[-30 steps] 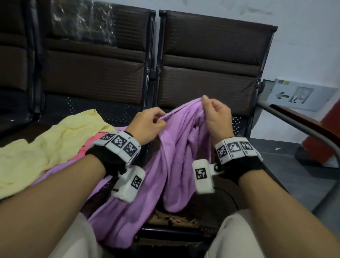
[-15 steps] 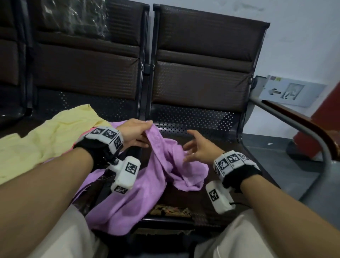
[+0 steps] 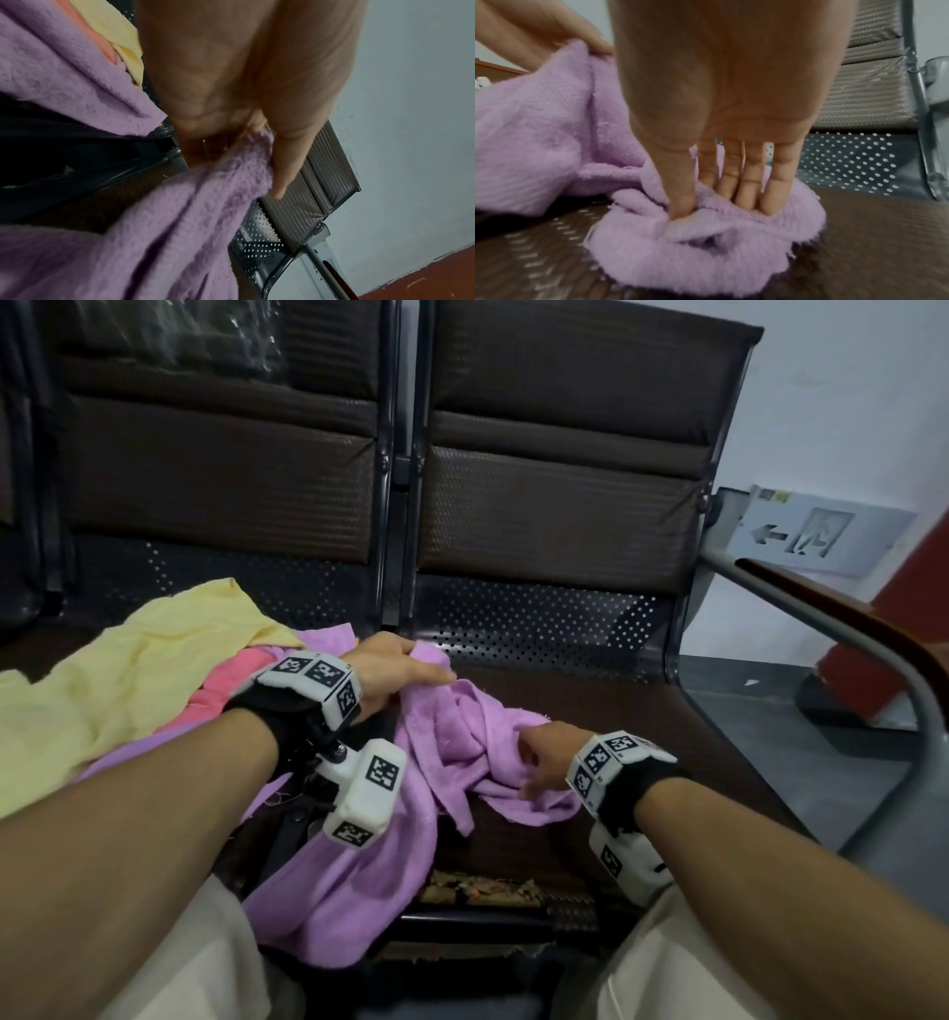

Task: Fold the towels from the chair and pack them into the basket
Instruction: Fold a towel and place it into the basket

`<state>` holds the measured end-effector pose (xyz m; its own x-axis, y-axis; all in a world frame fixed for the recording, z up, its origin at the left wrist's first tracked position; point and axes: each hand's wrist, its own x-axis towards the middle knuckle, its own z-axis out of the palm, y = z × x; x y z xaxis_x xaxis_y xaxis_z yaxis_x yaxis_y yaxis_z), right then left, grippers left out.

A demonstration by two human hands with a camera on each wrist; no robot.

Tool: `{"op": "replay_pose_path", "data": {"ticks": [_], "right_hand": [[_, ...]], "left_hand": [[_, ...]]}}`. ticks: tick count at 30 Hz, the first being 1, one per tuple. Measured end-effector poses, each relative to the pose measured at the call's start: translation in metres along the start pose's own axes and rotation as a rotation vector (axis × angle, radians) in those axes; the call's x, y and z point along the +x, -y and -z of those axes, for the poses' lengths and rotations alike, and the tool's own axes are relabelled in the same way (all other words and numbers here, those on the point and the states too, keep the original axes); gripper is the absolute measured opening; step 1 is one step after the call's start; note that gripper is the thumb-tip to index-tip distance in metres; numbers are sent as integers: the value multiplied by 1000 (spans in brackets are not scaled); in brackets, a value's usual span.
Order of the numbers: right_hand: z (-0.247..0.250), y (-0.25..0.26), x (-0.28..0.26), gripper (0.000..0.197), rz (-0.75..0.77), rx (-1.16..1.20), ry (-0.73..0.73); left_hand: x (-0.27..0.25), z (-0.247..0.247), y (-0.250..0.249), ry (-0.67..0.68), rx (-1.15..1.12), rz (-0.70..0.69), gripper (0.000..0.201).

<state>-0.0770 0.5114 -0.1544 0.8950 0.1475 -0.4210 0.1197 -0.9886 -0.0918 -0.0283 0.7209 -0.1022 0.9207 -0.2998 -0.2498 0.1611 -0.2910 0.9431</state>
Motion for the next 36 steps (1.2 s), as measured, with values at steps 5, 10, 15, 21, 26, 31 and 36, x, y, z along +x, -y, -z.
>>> {"op": "replay_pose_path", "data": {"ticks": [5,10,15,21,26,31,36], "right_hand": [[12,3,7,26,-89,1,-163],[43,13,1,24,-123,490,-491],[80,38,-17,31,59,1156,-857],[74,66,-19,27,255,1225,-640],[67,68,-20,32,297,1180,-414],[78,56,-21,55,237,1353,-668],[87,31,-17,53,110,1575,-957]], "left_hand": [[-3,8,0,-27,65,-108,20],[-3,16,-9,-234,-15,-227,21],[-17,14,-29,-105,-73,-364,27],[-28,12,-44,103,-116,-413,18],[-27,19,-36,47,-41,-403,23],[-21,34,-20,-4,97,-395,18],[-18,33,-4,129,430,-280,25]]}}
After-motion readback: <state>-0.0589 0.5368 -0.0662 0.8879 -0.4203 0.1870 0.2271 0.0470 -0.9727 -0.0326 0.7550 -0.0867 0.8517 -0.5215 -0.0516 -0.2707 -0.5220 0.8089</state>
